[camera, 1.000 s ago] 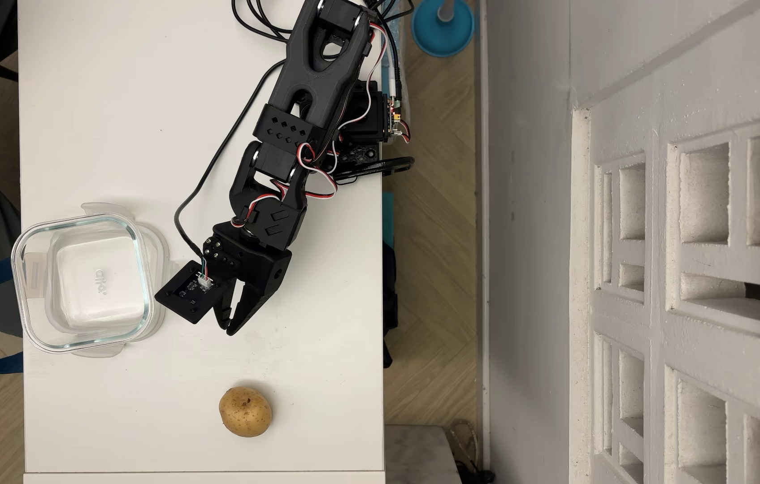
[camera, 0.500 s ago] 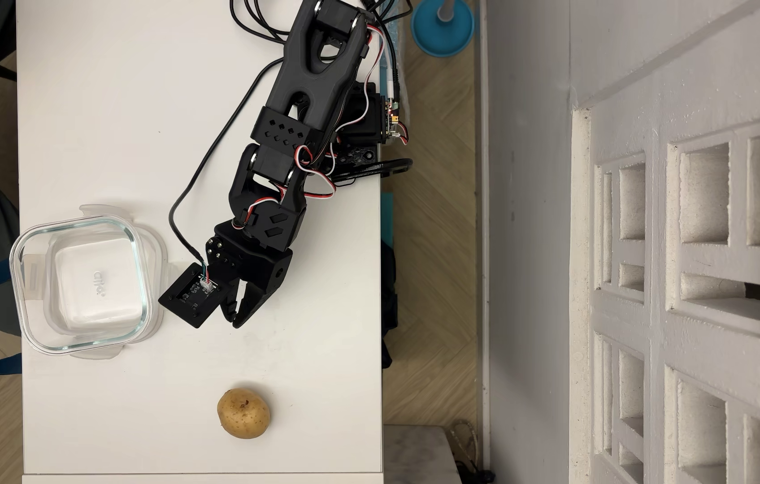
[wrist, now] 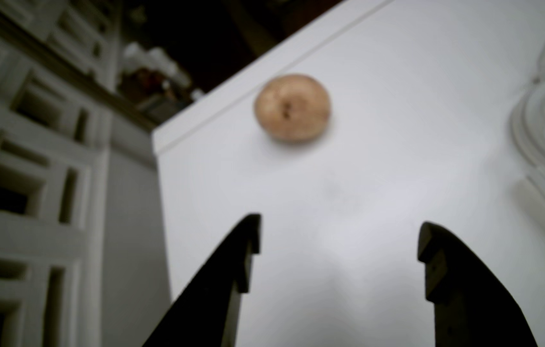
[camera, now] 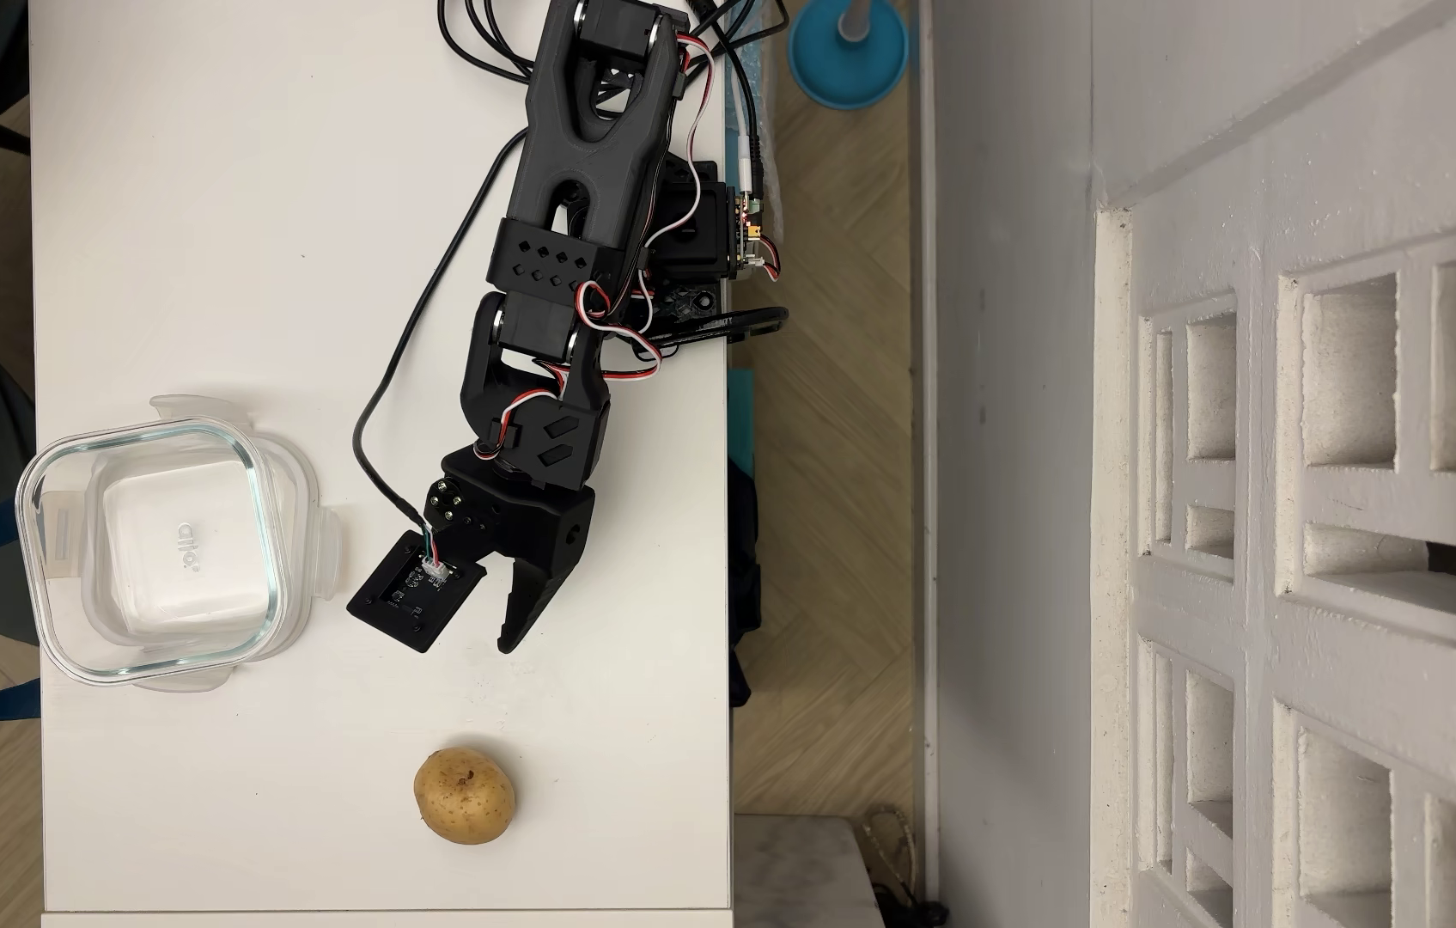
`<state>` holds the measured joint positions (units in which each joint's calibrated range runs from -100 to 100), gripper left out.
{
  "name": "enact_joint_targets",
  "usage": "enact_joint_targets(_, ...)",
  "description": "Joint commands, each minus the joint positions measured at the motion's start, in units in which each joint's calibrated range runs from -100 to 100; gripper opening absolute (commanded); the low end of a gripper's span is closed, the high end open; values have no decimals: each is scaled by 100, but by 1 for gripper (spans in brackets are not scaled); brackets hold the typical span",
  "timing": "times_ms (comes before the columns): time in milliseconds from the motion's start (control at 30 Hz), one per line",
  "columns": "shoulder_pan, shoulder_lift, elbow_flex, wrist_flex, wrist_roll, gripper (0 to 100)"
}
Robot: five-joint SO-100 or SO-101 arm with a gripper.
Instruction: Grab the potato and put it in box
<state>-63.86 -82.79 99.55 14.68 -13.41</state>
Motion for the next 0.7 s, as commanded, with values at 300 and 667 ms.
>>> enact_joint_targets(300, -107, 68, -1299, 75, 465, 26)
enact_joint_targets(667, -748, 3673, -3691, 75, 453, 27)
